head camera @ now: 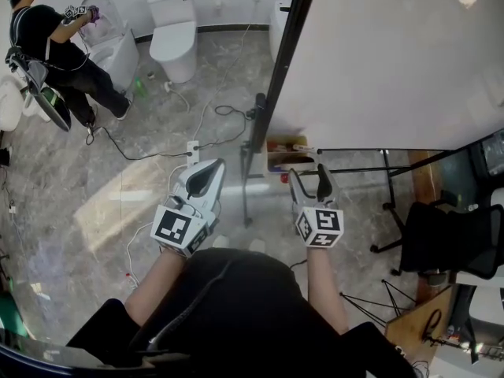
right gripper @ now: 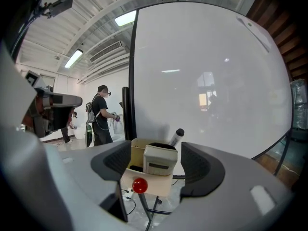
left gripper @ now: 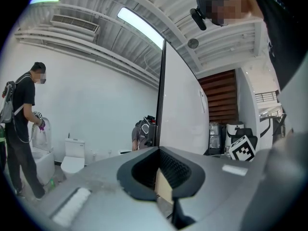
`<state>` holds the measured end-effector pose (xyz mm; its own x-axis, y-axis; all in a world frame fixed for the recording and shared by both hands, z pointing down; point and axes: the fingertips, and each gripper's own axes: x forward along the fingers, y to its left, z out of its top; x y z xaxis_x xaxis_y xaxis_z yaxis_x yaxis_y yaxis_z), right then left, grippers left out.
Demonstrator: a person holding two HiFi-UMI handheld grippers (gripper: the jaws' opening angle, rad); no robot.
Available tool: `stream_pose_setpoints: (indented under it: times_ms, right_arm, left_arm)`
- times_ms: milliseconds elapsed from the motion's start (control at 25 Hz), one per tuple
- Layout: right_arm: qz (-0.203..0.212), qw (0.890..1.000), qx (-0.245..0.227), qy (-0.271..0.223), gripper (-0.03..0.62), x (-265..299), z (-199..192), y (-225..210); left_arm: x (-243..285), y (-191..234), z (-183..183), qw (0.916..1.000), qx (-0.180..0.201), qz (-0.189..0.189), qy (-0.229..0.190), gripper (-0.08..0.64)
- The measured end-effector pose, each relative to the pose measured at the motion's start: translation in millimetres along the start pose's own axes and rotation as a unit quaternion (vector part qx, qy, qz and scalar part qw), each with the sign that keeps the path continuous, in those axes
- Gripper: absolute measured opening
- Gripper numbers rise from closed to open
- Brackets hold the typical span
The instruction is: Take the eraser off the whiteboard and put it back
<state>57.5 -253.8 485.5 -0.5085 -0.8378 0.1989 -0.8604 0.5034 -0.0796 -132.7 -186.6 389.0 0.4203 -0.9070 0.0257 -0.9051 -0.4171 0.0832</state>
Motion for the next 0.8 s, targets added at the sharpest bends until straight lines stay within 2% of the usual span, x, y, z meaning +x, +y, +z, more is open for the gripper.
stream_pose_setpoints:
  times_ms: [120,320,440,520,680,800]
  right_arm:
    - [0.003,1.000,0.002,-0.017,0.319,-11,11,3]
    - [0.019,0.999,0.002,-0.046,0.210,-34,30,13]
    - [0.016,0.998,0.003,-0.058,0.157,-48,37,15]
    - [0.015,0.998,0.002,-0.065,0.099,-58,42,18]
    - [0.016,0.997,-0.002,-0.076,0.039,-78,51,23]
    - [0.011,0.996,-0.002,-0.090,0.020,-94,62,24]
  left_arm:
    - [2,-7,-1,0.9999,0.000,-0.014,0.002,0.006]
    - [4,-20,0,0.9995,0.001,-0.032,0.000,0.006]
    - [6,-28,1,0.9989,0.003,-0.047,-0.001,0.006]
    - [7,-32,1,0.9985,0.003,-0.055,-0.001,0.006]
    - [9,-43,0,0.9973,0.003,-0.073,0.000,0.006]
    - [12,-52,0,0.9961,0.003,-0.089,0.000,0.006]
